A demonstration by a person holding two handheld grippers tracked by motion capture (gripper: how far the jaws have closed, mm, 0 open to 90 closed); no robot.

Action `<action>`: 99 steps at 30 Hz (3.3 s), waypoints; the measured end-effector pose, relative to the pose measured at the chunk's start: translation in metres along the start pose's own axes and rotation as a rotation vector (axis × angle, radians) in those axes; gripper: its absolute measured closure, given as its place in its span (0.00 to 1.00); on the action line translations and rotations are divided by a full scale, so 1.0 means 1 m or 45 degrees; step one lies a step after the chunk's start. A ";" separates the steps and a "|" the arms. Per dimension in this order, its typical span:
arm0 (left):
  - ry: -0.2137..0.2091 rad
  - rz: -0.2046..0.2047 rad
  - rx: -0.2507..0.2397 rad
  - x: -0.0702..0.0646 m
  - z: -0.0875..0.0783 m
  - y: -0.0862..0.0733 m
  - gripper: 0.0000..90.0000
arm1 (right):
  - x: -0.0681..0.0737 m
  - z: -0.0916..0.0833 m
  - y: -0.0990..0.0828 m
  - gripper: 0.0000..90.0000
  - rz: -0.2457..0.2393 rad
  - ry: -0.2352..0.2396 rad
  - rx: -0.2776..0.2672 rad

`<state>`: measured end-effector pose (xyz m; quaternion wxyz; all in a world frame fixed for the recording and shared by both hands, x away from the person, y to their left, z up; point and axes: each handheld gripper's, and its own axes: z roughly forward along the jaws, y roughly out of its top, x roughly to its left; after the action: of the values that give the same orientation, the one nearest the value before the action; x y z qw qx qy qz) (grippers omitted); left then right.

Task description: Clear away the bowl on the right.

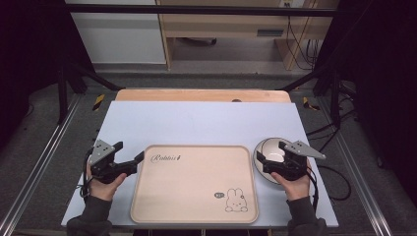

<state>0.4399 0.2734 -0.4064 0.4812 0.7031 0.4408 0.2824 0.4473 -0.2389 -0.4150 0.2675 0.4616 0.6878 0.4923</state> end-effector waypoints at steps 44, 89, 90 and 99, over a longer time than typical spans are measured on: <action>0.031 -0.009 -0.002 0.005 -0.002 -0.001 0.16 | -0.008 -0.011 0.012 0.10 0.019 -0.054 -0.016; 0.053 -0.007 0.005 0.009 -0.002 -0.003 0.17 | -0.048 -0.007 0.023 0.15 0.083 -0.226 0.085; 0.054 -0.004 0.008 0.009 -0.002 -0.003 0.17 | -0.048 -0.007 0.023 0.15 0.083 -0.226 0.085; 0.053 -0.003 0.009 0.008 -0.001 -0.003 0.17 | -0.056 -0.004 0.016 0.19 0.095 -0.254 0.142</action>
<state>0.4416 0.2813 -0.4089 0.4697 0.6983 0.4527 0.2947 0.4741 -0.2900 -0.4037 0.2900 0.5476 0.6664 0.4147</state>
